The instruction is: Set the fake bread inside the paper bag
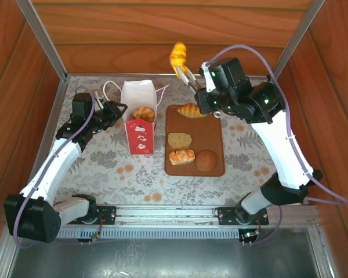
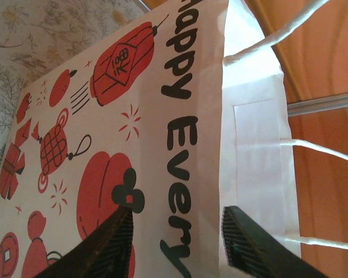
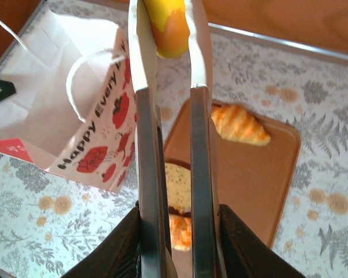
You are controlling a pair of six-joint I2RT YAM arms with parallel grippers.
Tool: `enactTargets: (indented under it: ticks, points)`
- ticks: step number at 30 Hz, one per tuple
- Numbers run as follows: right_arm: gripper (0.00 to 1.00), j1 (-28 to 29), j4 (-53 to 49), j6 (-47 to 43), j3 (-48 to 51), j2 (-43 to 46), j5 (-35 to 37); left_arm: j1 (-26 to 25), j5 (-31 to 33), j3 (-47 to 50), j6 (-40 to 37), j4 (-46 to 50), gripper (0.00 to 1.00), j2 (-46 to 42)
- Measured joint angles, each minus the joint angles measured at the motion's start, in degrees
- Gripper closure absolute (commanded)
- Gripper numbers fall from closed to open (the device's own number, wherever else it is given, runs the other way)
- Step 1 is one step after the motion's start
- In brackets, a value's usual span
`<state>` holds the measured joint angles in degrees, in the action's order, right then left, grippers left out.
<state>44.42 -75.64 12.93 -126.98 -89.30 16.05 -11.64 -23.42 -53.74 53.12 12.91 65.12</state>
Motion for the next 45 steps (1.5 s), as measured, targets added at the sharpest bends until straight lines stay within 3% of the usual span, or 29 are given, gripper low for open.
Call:
enactTargets:
  ticks: [5, 14, 34, 45]
  points:
    - [0.67, 4.72, -1.95, -0.94, -8.68, -5.03, 1.97, 0.0, -0.02, -0.07, 0.55, -0.5, 0.77, 0.24]
    - [0.67, 10.99, -2.23, -2.58, -14.47, -12.39, 2.32, 0.0, 0.15, -0.11, 0.72, -0.94, 0.86, 0.24]
    - [0.65, 12.98, -3.19, -2.05, -9.84, -17.33, 0.83, -0.39, 1.07, -0.11, 0.68, -0.92, 0.88, 0.22]
    - [0.57, 12.98, -4.13, -1.73, -8.26, -19.39, 0.83, -0.46, 1.11, -0.11, 0.68, -0.92, 0.88, 0.22]
